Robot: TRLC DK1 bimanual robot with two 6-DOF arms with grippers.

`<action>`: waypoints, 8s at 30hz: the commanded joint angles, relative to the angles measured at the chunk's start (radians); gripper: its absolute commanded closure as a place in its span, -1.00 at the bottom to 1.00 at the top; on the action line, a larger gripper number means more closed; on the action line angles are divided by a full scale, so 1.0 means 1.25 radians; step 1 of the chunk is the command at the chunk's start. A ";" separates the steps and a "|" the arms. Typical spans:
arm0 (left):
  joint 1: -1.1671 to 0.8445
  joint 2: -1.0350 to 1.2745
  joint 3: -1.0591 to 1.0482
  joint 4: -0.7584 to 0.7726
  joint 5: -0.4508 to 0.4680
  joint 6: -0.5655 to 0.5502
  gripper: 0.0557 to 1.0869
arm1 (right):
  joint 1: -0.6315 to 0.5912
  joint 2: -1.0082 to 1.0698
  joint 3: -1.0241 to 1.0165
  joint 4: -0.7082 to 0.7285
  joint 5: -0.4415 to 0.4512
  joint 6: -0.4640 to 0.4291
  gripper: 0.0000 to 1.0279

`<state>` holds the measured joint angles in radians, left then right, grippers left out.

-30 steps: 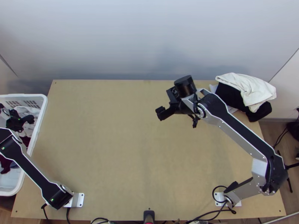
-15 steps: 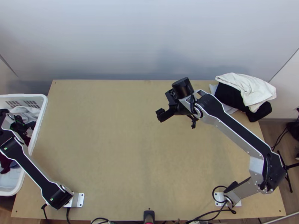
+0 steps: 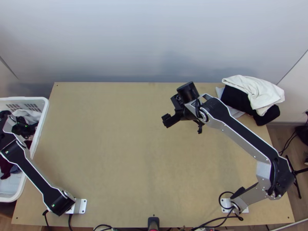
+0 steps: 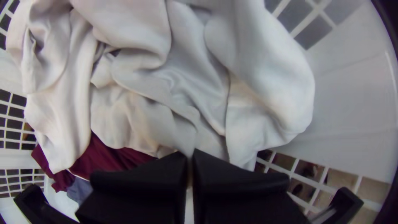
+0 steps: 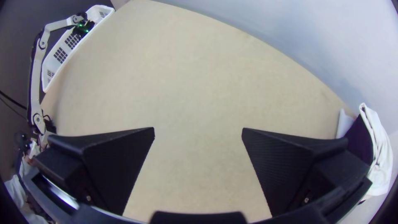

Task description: Fold the t-shirt

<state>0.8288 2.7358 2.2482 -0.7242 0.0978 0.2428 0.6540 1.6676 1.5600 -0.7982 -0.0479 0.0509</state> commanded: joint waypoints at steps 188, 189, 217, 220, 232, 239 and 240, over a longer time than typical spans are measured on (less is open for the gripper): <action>-0.627 -1.282 -1.023 -0.278 0.232 -0.200 -0.90 | -0.112 0.240 -0.167 0.408 -0.188 0.071 -0.89; -0.627 -1.282 -1.023 -0.277 0.232 -0.200 -0.90 | -0.105 0.248 -0.164 0.408 -0.188 0.072 -0.89; -0.627 -1.271 -1.022 -0.216 0.232 -0.227 -0.90 | -0.124 0.150 -0.125 0.204 -0.116 -0.003 0.92; -0.637 -1.272 -1.030 -0.188 0.232 -0.247 -0.90 | -0.124 0.067 -0.104 0.151 -0.099 -0.001 0.92; -0.743 -1.269 -1.138 0.030 0.172 -0.302 -0.90 | -0.042 -0.041 0.153 -0.095 -0.050 0.043 0.92; -0.873 -1.263 -1.129 0.064 0.117 -0.321 -0.90 | 0.002 -0.016 0.383 -0.170 -0.028 0.083 0.92; -0.891 -1.263 -1.125 0.073 0.109 -0.321 -0.90 | 0.011 -0.009 0.422 -0.174 -0.028 0.091 0.92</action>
<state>-0.1493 1.1538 0.8440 -0.7013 0.2924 -0.1410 0.6147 1.6405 1.8351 -0.9382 -0.1070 0.1211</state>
